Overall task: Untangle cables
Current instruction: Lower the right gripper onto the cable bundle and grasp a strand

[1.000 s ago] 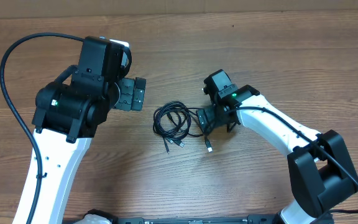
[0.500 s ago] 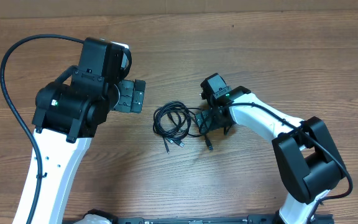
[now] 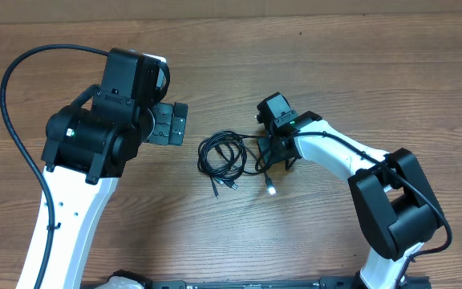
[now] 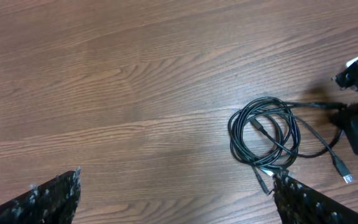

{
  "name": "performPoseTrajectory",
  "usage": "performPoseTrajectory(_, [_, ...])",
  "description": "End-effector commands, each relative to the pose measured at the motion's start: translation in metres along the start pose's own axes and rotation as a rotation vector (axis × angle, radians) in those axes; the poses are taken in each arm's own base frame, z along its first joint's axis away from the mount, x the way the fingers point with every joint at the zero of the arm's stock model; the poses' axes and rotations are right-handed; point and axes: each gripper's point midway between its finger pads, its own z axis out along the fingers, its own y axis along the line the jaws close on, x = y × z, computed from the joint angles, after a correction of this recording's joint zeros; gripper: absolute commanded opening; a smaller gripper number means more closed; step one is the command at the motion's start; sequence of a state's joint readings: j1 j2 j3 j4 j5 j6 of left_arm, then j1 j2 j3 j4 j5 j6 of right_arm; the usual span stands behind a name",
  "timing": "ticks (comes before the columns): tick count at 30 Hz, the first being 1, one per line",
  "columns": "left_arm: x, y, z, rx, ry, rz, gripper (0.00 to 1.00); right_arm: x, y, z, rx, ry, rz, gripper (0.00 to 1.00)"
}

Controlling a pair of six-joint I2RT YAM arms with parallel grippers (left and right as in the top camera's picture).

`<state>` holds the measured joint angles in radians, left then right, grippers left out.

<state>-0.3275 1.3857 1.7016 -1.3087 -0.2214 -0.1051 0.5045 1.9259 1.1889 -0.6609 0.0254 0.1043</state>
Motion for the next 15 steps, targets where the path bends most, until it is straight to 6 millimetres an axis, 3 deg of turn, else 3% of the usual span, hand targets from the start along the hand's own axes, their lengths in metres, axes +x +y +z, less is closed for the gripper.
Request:
performPoseTrajectory(1, [-0.002,0.0,0.001,-0.01,-0.01,-0.011,1.0,-0.008,-0.002,-0.006,0.017,0.006,0.003,0.04])
performPoseTrajectory(2, [-0.004,0.0,0.001,-0.01,-0.017,-0.013,1.0,-0.014,-0.003,-0.013,0.028,-0.004,0.006,0.04])
performPoseTrajectory(3, [-0.008,-0.001,0.001,-0.007,-0.035,-0.017,1.0,-0.029,-0.007,-0.035,0.06,-0.039,0.007,0.04])
performPoseTrajectory(7, [-0.015,-0.002,0.001,-0.003,-0.064,-0.024,1.0,-0.06,-0.02,-0.089,0.133,-0.139,0.021,0.04])
performPoseTrajectory(15, [-0.024,-0.003,0.0,0.003,-0.097,-0.032,0.99,-0.094,-0.043,-0.188,0.146,-0.306,0.089,0.04])
